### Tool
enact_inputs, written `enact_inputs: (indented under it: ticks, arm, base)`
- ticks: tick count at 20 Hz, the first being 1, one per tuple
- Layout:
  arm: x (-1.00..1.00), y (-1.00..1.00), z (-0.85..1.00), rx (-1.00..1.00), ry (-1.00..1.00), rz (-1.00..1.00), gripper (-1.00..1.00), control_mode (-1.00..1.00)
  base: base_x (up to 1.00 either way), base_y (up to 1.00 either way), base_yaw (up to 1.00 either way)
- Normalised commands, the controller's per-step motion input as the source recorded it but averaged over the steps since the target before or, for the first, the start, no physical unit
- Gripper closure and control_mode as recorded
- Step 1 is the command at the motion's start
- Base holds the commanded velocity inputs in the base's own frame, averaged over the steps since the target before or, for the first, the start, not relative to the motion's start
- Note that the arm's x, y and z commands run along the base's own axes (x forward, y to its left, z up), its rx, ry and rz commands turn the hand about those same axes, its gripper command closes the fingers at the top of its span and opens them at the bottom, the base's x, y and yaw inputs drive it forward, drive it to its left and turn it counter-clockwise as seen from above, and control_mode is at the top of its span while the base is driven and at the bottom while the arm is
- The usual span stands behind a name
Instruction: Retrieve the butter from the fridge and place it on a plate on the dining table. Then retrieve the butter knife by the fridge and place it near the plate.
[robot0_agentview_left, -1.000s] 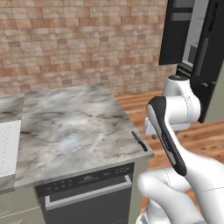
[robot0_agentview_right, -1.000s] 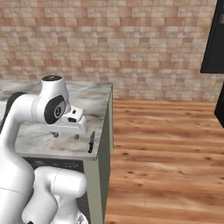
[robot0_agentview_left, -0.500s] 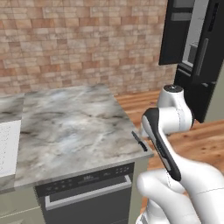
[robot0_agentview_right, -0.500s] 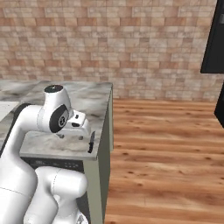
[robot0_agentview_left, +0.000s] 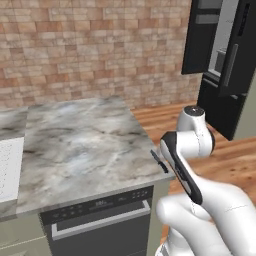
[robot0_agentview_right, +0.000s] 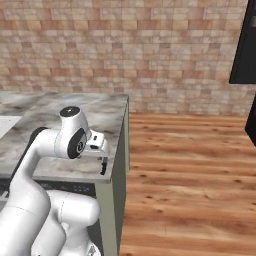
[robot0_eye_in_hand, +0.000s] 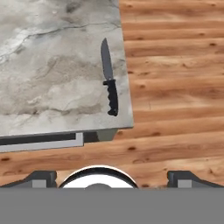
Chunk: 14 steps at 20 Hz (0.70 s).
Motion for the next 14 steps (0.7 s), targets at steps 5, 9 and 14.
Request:
enact_inputs:
  ticks: [5, 9, 14]
  arm:
    - [0.46, -0.02, -0.18, 0.0, 0.0, 0.0, -1.0, -1.0]
    - [0.19, 0.0, -0.07, 0.0, 0.0, 0.0, -1.0, -1.0]
    - [0.24, 0.0, -0.17, 0.0, 0.0, 0.01, -1.0, -1.0]
  base:
    - [0.0, 0.0, 0.0]
    - [0.0, 0.0, 0.0]
    - [0.0, 0.0, 0.0]
